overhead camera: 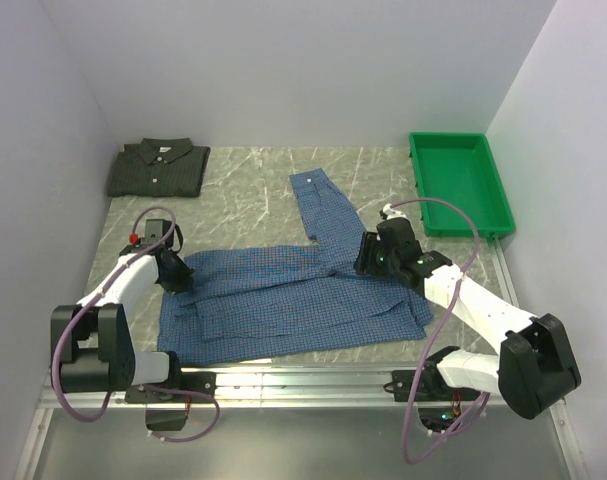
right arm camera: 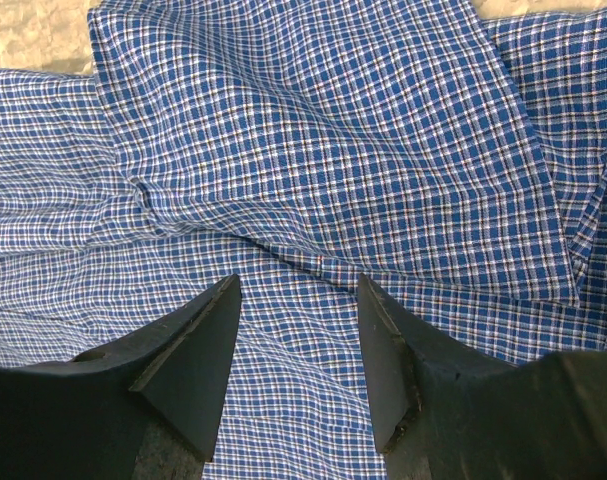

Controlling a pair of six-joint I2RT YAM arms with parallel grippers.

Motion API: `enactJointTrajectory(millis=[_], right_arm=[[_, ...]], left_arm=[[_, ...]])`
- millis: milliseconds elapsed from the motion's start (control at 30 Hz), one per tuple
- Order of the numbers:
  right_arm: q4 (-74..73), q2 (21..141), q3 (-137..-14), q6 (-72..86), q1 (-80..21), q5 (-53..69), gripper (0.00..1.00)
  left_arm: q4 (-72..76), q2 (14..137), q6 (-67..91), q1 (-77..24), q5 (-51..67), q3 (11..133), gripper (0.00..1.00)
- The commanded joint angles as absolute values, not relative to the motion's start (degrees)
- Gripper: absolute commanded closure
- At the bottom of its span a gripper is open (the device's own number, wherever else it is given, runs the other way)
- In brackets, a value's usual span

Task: Fold and stack the long sleeve shirts
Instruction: Fold the shirt

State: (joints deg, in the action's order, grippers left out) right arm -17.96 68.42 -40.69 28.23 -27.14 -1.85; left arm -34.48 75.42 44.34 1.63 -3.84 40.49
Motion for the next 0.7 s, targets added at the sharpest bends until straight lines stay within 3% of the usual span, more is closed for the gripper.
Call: enactJointTrajectory(millis=[0,400,500,667], right_arm=[[-15.82,67.23,-40.17,27.77,-27.42,-1.5,0.43],[-15.12,66.62,-38.85,27.51,-27.42,-1.41,0.43],[-14.5,66.8,-38.5,27.69,-27.51,-1.23,0.43],[-14.59,66.8,-38.67,27.6,-27.42,-1.32,0.43]], left_arm=[[-34.28,75.23,45.26,1.58,-6.68,40.78,0.85],[-33.05,80.68,42.72,1.67,-5.98,43.24,0.42],[-32.7,80.95,42.1,1.67,-4.92,43.24,0.46],[-33.75,80.43,41.84,1.67,-4.57,43.68,0.75]])
